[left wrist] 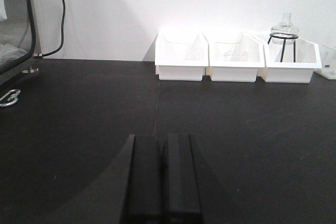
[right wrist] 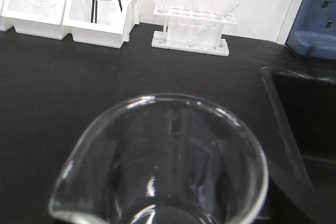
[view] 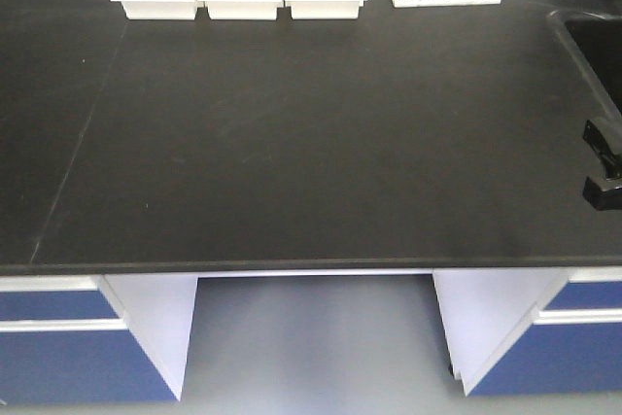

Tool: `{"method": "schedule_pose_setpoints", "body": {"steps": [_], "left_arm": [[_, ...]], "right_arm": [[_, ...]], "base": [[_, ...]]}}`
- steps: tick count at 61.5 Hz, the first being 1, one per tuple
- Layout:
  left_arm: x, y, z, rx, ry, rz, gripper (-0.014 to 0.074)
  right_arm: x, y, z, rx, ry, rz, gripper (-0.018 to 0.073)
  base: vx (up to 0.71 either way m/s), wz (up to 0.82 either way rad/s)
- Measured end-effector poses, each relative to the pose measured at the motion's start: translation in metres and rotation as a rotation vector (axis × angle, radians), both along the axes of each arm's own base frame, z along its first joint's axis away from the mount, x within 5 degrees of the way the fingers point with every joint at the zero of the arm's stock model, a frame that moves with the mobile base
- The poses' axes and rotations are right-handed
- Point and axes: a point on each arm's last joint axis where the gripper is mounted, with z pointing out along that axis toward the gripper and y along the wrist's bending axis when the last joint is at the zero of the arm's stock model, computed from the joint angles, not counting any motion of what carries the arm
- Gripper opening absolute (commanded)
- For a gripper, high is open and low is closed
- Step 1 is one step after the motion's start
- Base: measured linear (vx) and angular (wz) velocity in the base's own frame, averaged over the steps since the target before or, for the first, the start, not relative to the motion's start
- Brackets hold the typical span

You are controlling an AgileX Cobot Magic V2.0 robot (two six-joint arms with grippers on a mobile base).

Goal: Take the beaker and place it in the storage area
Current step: 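Drive backward and turn away from the bench holding the beaker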

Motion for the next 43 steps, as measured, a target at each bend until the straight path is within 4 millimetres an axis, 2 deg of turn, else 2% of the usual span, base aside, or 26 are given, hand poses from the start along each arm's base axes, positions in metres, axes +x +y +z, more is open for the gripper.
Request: {"method": "schedule_pose_setpoints", "body": {"steps": [43], "left_arm": [[0.0000,0.0000,0.0000,0.000,0.000,0.000,-0.0008]], "right_arm": [[0.0000,0.0000,0.0000,0.001,0.000,0.000,-0.0003]], "base": [[-0.26,0.02]]}}
